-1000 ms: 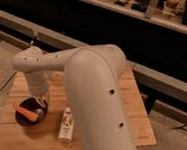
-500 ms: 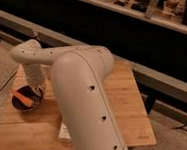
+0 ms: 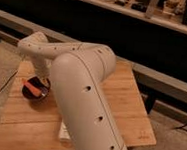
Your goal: Drag the ceramic bowl in a circle
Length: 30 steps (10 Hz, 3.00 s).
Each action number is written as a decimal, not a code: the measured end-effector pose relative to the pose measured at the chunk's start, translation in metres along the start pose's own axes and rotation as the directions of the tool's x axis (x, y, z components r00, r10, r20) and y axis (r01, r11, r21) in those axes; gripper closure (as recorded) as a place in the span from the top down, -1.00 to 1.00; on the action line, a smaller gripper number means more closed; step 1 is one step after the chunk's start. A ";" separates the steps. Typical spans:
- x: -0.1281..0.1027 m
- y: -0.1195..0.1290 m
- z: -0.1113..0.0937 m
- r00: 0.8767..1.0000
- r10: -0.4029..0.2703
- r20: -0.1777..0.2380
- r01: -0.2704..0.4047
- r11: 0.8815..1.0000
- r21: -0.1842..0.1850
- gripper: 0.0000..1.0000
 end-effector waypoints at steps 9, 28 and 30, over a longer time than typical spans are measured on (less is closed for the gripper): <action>0.075 0.004 0.016 0.993 -0.090 -0.076 0.084 0.994 -0.072 -1.00; 0.072 0.011 -0.016 0.995 -0.093 -0.039 0.083 0.975 -0.207 0.60; 0.067 0.001 -0.046 0.998 -0.054 0.041 0.063 0.967 -0.245 0.60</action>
